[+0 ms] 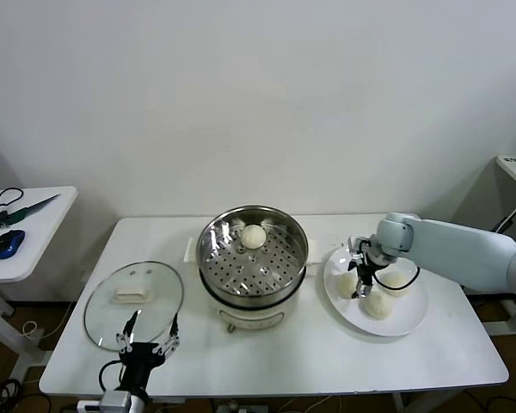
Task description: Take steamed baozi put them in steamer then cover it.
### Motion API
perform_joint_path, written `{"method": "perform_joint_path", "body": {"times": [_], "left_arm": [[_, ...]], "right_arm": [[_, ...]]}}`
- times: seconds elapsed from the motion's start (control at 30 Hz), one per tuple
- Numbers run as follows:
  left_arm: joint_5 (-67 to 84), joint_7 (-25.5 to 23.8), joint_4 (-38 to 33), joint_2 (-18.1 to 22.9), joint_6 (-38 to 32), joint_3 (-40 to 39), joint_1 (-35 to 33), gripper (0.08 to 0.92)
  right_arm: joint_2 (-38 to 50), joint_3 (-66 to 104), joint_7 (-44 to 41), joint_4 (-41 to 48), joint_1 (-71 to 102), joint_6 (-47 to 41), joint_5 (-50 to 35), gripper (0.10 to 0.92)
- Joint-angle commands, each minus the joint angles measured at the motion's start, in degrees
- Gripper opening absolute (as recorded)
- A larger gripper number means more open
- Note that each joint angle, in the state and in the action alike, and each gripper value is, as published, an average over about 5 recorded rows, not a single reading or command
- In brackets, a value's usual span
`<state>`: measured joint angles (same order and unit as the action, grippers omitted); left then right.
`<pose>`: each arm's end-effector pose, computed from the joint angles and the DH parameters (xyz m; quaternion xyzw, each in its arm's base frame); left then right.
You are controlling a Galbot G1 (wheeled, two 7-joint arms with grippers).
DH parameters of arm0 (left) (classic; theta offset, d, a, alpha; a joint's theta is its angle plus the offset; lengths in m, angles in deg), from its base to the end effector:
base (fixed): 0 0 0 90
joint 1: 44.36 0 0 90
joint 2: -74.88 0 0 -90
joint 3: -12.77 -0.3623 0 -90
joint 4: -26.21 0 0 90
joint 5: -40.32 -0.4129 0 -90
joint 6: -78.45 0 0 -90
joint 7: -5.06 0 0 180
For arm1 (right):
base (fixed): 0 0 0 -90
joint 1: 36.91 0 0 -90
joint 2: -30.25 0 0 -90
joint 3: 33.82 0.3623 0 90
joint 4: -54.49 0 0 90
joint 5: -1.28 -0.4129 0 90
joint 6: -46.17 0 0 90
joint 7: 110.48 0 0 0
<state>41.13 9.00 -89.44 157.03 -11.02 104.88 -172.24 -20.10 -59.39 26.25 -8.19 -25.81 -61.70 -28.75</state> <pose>0.1831 0.0386 -0.3704 0.0147 -0.9920 -0.0647 0.1076 0.5936 -0.0973 -0.2778 0.4695 -0.5897 0.4802 0.4487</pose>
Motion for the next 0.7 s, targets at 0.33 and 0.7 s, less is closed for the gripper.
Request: {"method": "perform_joint_path", "body": {"times": [0.33,0.7], "left_arm": [[-0.02,0.14,-0.60,0.15,0.08,0.14,-0.28,0.823],[-0.75,0.12,-0.63,0.18,-0.07,-0.89,0.30,0.823]], "right_arm": [[2.36,-3.98,-3.53,-4.11,-9.80,1.48,-3.18,0.671],[-0.40,-20.40,-11.66,-13.27,-46.83,4.36,-21.82,0.679]]}}
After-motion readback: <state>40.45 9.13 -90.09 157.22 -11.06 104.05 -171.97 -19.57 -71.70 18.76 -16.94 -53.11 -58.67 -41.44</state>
